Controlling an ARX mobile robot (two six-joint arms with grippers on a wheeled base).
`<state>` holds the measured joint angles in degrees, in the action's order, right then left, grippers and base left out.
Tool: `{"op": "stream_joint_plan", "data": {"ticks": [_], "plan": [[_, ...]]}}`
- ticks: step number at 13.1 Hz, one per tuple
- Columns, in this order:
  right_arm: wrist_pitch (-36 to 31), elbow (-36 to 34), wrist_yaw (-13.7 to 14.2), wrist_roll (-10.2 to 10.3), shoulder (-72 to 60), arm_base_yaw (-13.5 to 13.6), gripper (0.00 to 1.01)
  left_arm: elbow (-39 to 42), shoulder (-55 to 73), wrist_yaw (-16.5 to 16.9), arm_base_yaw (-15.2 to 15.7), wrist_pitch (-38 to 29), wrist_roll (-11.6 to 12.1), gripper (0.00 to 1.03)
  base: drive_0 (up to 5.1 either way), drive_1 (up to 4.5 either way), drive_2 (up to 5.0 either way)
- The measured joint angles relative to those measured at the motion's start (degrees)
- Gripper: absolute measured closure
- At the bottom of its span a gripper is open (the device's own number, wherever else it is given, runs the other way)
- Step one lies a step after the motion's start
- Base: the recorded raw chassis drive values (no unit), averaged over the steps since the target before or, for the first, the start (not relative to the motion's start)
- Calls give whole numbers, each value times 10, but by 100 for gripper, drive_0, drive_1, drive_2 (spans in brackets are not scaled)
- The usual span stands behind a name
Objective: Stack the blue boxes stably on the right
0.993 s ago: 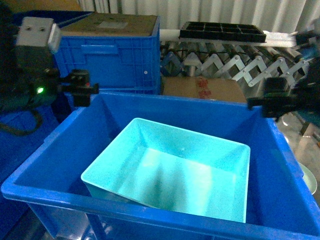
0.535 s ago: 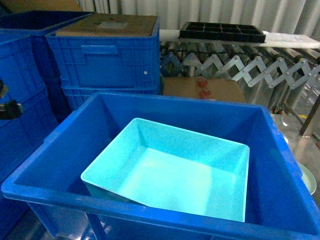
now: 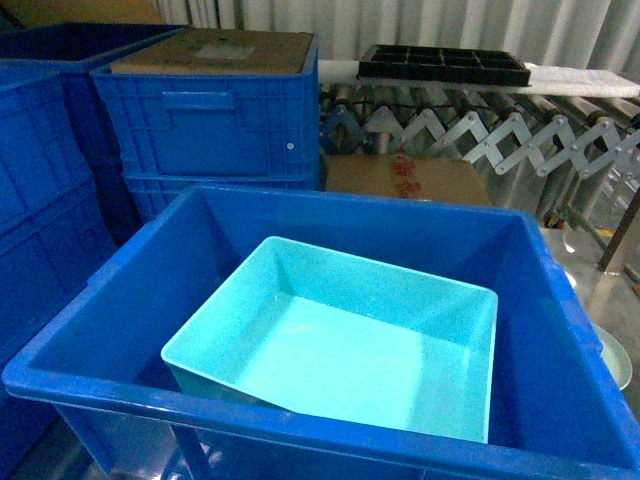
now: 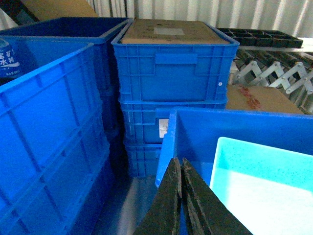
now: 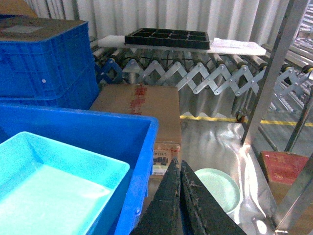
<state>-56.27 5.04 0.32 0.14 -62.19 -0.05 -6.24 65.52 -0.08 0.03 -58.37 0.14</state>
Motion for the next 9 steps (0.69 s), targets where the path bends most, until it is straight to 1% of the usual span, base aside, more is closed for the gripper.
{"op": "stream_joint_plan", "data": {"ticks": [5,9], "plan": [[135,-38,-1,0,172,0,99,45,-174,0,0,129,0,101,0,0,0],[242,-42,-2,0,294,0,99,54,-304,0,0,243,0,101,0,0,0]]}}
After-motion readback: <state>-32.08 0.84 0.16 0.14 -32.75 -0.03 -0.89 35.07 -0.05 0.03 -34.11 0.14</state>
